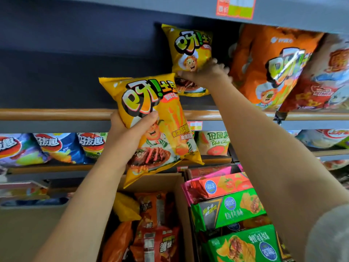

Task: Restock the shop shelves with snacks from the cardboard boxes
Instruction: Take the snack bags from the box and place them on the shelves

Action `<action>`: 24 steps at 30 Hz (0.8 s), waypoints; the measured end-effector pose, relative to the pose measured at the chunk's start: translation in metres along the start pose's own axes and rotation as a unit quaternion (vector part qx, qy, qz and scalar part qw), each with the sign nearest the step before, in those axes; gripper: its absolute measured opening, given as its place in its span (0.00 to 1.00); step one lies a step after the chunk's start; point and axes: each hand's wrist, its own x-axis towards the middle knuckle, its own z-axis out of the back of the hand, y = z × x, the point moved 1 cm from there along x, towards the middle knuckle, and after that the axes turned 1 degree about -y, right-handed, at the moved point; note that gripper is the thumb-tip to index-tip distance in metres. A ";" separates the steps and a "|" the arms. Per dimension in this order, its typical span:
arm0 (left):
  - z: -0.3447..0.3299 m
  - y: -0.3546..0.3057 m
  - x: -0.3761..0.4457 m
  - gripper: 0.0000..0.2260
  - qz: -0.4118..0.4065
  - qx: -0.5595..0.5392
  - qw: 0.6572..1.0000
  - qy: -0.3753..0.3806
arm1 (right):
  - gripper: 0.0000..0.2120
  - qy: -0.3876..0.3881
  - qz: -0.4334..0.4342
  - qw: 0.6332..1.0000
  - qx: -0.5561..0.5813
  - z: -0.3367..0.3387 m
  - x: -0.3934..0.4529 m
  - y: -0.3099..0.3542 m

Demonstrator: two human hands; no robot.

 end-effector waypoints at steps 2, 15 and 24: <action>0.000 0.000 0.000 0.42 -0.001 -0.004 1.000 0.002 | 0.57 -0.009 0.026 1.000 -0.006 0.004 0.002 0.002; 0.000 -0.004 0.004 0.40 0.002 -0.013 1.000 0.011 | 0.40 -0.139 -0.011 0.936 0.324 -0.028 0.022 0.001; -0.002 0.000 0.004 0.40 -0.003 -0.015 1.000 0.004 | 0.45 -0.189 -0.038 0.969 0.156 -0.022 0.026 0.005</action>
